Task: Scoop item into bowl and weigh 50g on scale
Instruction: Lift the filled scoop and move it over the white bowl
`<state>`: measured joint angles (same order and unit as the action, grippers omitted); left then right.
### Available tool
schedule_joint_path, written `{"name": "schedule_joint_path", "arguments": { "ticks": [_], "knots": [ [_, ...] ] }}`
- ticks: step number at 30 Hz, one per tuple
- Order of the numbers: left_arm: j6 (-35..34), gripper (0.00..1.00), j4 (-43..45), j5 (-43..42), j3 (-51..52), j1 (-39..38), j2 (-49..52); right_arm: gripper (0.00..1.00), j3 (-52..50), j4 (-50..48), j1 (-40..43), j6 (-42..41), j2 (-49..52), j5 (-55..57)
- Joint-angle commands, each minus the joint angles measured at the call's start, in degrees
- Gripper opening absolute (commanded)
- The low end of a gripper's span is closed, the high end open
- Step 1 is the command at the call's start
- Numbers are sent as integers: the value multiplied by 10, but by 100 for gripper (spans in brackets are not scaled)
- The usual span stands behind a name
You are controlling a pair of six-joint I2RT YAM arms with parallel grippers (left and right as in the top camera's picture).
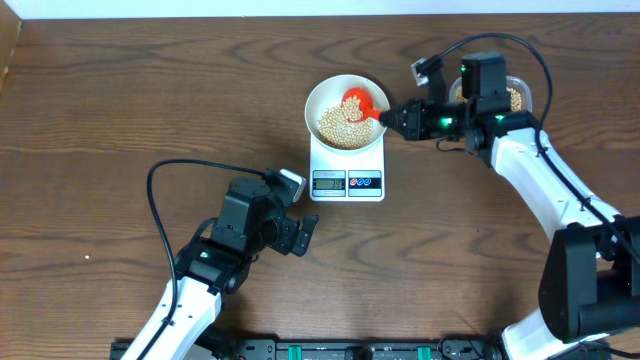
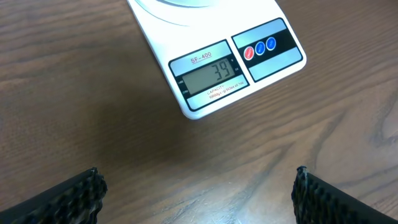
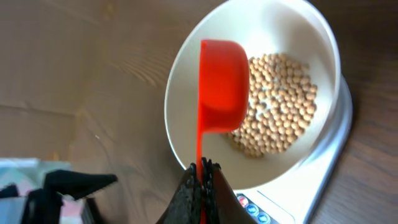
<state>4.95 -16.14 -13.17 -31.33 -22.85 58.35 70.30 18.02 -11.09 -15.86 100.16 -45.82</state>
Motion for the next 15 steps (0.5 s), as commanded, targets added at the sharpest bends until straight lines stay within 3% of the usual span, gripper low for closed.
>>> {"name": "schedule_joint_path", "arguments": {
  "ticks": [1,15],
  "knots": [
    [8,98,-1,5,-14,3,0,2,49,29,-21,58,2,61],
    [8,98,-1,5,-14,3,0,2,66,61,-68,107,2,165]
  ]
}}
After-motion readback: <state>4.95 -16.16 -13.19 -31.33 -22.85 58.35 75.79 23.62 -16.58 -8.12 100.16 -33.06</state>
